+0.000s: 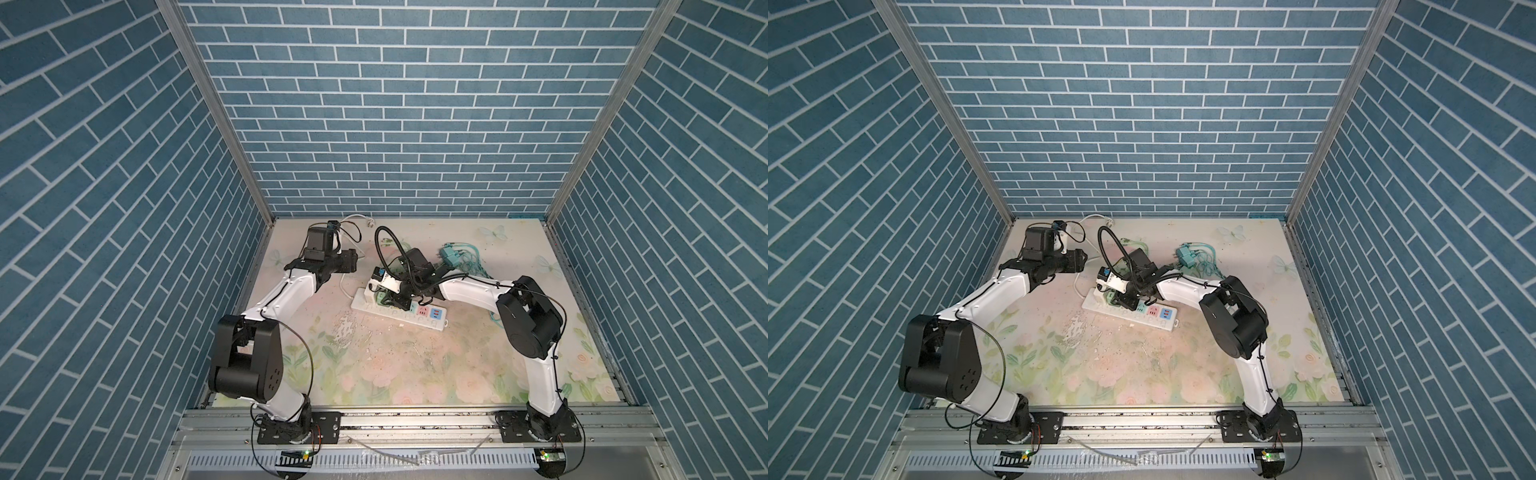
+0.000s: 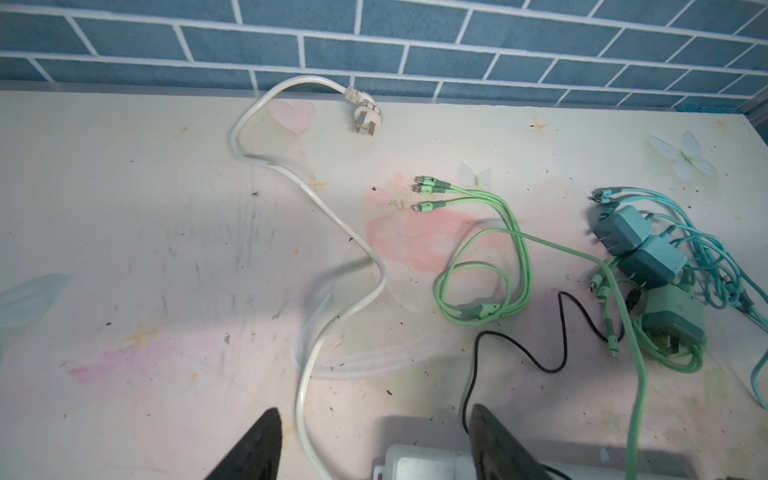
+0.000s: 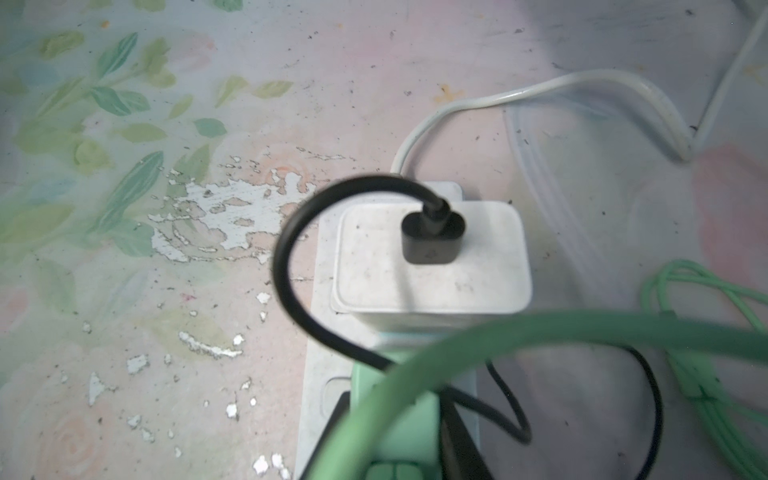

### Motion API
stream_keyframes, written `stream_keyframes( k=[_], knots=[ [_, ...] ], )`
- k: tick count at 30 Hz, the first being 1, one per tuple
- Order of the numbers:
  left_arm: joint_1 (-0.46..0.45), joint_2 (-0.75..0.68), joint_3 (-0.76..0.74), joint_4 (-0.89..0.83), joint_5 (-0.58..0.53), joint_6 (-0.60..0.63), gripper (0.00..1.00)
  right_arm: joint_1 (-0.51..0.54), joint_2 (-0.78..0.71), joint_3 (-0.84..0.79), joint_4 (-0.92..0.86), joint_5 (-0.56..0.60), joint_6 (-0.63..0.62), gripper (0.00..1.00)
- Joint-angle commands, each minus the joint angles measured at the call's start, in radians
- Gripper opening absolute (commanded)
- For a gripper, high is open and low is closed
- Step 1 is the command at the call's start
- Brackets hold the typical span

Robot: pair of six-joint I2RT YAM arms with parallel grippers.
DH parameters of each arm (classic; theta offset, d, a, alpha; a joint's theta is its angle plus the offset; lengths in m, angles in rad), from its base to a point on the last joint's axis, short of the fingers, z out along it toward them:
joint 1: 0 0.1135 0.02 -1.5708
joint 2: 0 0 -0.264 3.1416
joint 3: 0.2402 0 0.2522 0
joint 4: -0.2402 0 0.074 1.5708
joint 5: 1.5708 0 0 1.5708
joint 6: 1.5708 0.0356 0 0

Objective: Insert the plug
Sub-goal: 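Press the green charger's prongs into the pink socket with the right gripper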

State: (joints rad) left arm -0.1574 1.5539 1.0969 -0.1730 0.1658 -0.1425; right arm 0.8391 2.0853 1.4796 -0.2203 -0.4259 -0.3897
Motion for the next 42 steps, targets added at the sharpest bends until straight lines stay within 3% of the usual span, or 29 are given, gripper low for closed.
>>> stream_keyframes(
  k=[1, 8, 14, 16, 20, 31, 42],
  knots=[
    [0.028, -0.051, -0.031, -0.033, -0.023, -0.003, 0.74, 0.065, 0.161, 0.023, -0.241, -0.017, 0.024, 0.00],
    [0.064, -0.110, -0.060, -0.079, -0.063, -0.011, 0.81, 0.089, 0.244, 0.142, -0.198, 0.039, 0.092, 0.00],
    [0.075, -0.134, -0.093, -0.076, -0.109, -0.016, 0.89, 0.090, 0.234, 0.162, -0.162, 0.041, 0.160, 0.23],
    [0.075, -0.134, -0.090, -0.093, -0.158, -0.027, 0.96, 0.089, 0.221, 0.162, -0.166, 0.039, 0.171, 0.27],
    [0.076, -0.134, -0.084, -0.097, -0.174, -0.022, 0.98, 0.089, 0.183, 0.144, -0.152, 0.038, 0.174, 0.32],
    [0.076, -0.132, -0.065, -0.095, -0.144, -0.045, 1.00, 0.089, 0.115, 0.039, -0.052, 0.100, 0.138, 0.37],
    [0.076, -0.153, -0.031, -0.138, -0.133, -0.067, 1.00, 0.042, -0.054, -0.058, -0.057, 0.175, 0.138, 0.41]
  ],
)
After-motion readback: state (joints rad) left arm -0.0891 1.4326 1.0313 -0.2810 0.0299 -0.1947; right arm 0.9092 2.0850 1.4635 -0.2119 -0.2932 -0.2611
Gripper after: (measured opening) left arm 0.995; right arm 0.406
